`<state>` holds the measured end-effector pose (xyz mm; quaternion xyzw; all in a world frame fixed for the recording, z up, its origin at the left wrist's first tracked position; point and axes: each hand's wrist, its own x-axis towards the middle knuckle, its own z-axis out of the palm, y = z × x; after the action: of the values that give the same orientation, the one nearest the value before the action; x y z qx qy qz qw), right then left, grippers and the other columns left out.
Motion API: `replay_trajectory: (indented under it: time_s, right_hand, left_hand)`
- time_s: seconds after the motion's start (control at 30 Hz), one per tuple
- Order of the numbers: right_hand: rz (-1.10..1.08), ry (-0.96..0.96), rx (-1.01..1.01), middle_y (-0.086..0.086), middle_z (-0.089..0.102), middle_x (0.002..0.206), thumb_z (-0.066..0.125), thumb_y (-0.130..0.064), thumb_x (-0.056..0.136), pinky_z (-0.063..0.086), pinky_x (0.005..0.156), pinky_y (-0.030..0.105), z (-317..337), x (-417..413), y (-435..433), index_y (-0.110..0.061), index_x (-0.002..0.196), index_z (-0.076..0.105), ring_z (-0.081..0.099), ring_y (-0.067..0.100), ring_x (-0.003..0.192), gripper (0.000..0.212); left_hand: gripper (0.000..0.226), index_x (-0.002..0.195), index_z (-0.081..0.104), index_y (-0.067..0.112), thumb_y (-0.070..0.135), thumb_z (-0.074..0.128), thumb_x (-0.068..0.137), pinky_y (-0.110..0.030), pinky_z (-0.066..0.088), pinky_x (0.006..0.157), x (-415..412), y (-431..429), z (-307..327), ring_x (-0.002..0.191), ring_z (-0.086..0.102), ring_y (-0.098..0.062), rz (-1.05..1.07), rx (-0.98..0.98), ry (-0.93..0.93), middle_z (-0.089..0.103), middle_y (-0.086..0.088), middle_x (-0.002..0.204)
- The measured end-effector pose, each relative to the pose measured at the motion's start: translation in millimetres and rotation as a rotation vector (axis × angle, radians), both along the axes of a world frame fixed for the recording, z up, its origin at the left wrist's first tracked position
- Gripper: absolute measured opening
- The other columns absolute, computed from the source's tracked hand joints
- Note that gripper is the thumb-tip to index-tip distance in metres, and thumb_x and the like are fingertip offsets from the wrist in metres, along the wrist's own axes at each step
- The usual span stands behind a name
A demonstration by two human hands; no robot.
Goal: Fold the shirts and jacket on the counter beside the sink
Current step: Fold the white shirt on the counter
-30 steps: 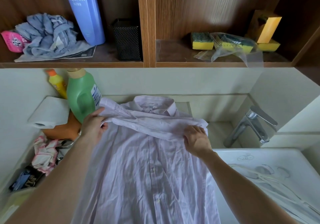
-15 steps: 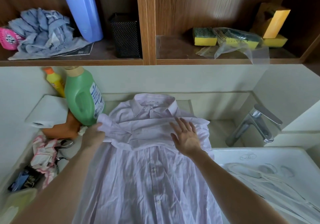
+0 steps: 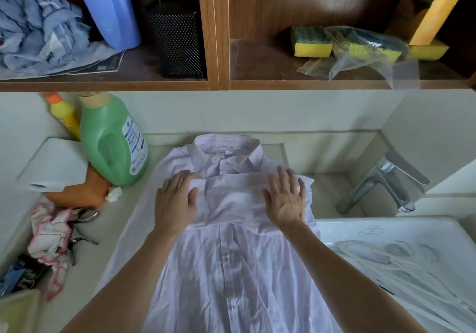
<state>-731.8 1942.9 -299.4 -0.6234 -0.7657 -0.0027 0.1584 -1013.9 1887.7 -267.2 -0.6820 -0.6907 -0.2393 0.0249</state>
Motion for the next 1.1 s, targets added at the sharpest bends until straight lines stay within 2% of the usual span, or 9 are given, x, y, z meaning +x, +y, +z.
replay_trajectory:
  time_s: [0.1, 0.23, 0.37, 0.5, 0.6, 0.77, 0.9, 1.0, 1.1]
  right_hand:
    - [-0.039, -0.107, -0.287, 0.004, 0.002, 0.167, 0.028, -0.057, 0.101, 0.002, 0.12, 0.058, -18.4, 14.6, -2.4, -0.027, 0.157, 0.019, -0.001, 0.03, 0.153, 0.065]
    - [-0.039, -0.123, -0.362, -0.004, -0.01, 0.167, 0.008, -0.068, 0.094, 0.003, 0.121, 0.057, -34.4, 16.4, -0.5, -0.034, 0.157, 0.005, -0.014, 0.024, 0.152, 0.072]
    - [-0.039, -0.138, -0.367, -0.004, -0.012, 0.166, 0.005, -0.069, 0.093, 0.005, 0.122, 0.055, -33.5, 16.6, 5.8, -0.035, 0.157, 0.002, -0.014, 0.023, 0.152, 0.073]
    - [-0.029, -0.149, -0.392, -0.004, -0.016, 0.166, 0.002, -0.069, 0.093, 0.004, 0.122, 0.053, -32.5, 17.5, 6.2, -0.035, 0.157, -0.004, -0.017, 0.023, 0.152, 0.073]
    - [-0.042, -0.192, -0.471, -0.005, -0.02, 0.164, 0.003, -0.069, 0.094, 0.0, 0.122, 0.054, -28.4, 16.4, 9.9, -0.036, 0.156, -0.009, -0.019, 0.023, 0.151, 0.072]
    - [-0.075, -0.087, -0.408, 0.002, -0.013, 0.166, 0.022, -0.044, 0.105, -0.003, 0.121, 0.057, 1.3, -25.5, 2.9, -0.025, 0.159, 0.01, -0.011, 0.026, 0.153, 0.059]
    - [0.433, 0.064, 0.045, 0.006, 0.017, 0.165, 0.029, -0.033, 0.102, 0.009, 0.121, 0.053, 23.1, -106.8, -49.2, -0.02, 0.154, 0.033, 0.014, 0.028, 0.152, 0.054]
    - [0.592, -0.121, -0.146, 0.0, 0.001, 0.167, 0.029, -0.045, 0.104, 0.0, 0.122, 0.05, 16.8, -152.0, -79.2, -0.026, 0.159, 0.012, 0.0, 0.025, 0.154, 0.06]
    - [0.534, -0.321, -0.426, -0.001, -0.011, 0.167, 0.025, -0.052, 0.104, -0.002, 0.121, 0.051, 7.2, -161.1, -87.8, -0.028, 0.159, 0.003, -0.01, 0.023, 0.153, 0.064]
  left_hand:
    - [0.074, 0.152, 0.038, 0.02, 0.062, 0.036, 0.091, -0.053, 0.035, 0.108, 6.4, -10.2, -27.9, 0.144, 0.035, -0.034, 0.014, -0.307, 0.157, 0.03, -0.012, 0.161]
    - [0.087, 0.158, -0.003, 0.038, 0.078, -0.011, 0.08, -0.051, 0.004, 0.122, 2.5, -19.4, -68.5, 0.154, -0.01, -0.023, 0.095, -0.555, 0.183, -0.014, -0.001, 0.167]
    - [0.081, 0.154, -0.012, 0.046, 0.082, 0.008, 0.084, -0.049, -0.009, 0.122, -5.4, -3.0, -62.0, 0.149, -0.028, -0.017, 0.044, -0.734, 0.069, -0.032, 0.005, 0.16]
    - [0.066, 0.154, 0.032, 0.029, 0.047, 0.055, 0.094, -0.045, 0.019, 0.121, -28.7, -9.6, -22.1, 0.153, 0.012, -0.021, 0.044, -0.553, -0.325, 0.01, -0.003, 0.166]
    - [0.062, 0.15, 0.037, 0.015, 0.016, 0.061, 0.093, -0.048, 0.036, 0.111, -53.7, -48.0, -10.4, 0.139, 0.038, -0.033, 0.256, -0.353, -0.368, 0.036, -0.014, 0.153]
    - [0.08, 0.155, 0.021, 0.021, 0.037, 0.066, 0.09, -0.05, 0.04, 0.106, -77.4, -113.6, -13.0, 0.135, 0.038, -0.039, 0.536, -0.59, -0.298, 0.035, -0.015, 0.149]
    - [0.08, 0.149, 0.027, 0.019, 0.053, 0.065, 0.087, -0.047, 0.043, 0.099, -83.6, -138.6, -12.2, 0.128, 0.043, -0.036, 0.615, -0.636, -0.226, 0.041, -0.013, 0.141]
    - [0.065, 0.129, 0.044, 0.016, 0.057, 0.066, 0.083, -0.041, 0.047, 0.089, -87.2, -148.4, -11.0, 0.115, 0.053, -0.031, 0.613, -0.695, -0.183, 0.054, -0.009, 0.123]
    - [0.03, 0.08, 0.052, 0.018, 0.043, 0.068, 0.085, -0.034, 0.048, 0.062, -95.8, -161.7, -9.4, 0.071, 0.059, -0.02, 0.543, -0.724, -0.231, 0.056, 0.0, 0.076]
